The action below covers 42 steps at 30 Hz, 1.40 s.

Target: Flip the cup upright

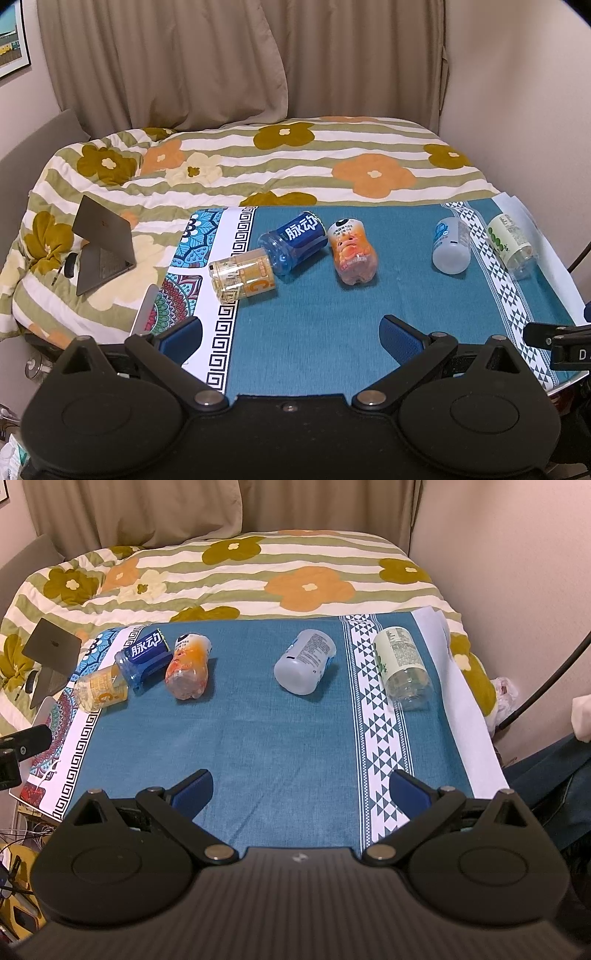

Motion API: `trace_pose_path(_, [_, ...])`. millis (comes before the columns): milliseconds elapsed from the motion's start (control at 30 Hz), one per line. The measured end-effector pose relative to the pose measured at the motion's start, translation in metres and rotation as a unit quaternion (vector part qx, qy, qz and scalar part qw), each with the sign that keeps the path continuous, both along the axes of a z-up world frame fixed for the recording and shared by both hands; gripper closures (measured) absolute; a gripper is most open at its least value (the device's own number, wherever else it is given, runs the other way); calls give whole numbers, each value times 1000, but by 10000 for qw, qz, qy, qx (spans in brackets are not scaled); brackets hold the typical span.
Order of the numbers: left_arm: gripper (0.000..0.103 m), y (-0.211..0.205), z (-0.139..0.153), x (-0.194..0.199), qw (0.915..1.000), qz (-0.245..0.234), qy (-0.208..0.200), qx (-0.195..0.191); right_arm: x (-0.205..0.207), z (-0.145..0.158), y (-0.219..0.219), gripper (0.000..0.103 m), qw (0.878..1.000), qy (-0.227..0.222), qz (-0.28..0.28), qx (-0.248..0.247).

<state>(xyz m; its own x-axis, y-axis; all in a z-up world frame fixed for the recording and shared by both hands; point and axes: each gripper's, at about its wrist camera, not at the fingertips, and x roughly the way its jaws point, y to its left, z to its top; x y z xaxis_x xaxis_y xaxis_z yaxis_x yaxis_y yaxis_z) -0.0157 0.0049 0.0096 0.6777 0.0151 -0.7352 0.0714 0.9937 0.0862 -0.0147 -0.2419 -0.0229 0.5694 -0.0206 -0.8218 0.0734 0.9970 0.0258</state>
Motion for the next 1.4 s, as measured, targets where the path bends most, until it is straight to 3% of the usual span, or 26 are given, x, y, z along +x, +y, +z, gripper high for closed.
trace_pose_path(500, [0, 2, -1, -1, 9999, 94, 49, 11, -1, 0, 5, 0, 10000, 35, 62, 16])
trace_pose_path(967, [0, 6, 20, 25, 9987, 430, -163, 220, 37, 3, -8, 0, 9976, 68, 630, 293])
trace_pose_path(1233, [0, 18, 13, 80, 9992, -93, -44, 385, 73, -14, 1, 0, 9970, 245, 734, -13])
trace_pose_path(1400, [0, 25, -3, 125, 9970, -583, 263, 439, 92, -26, 6, 0, 9984, 414, 341, 155])
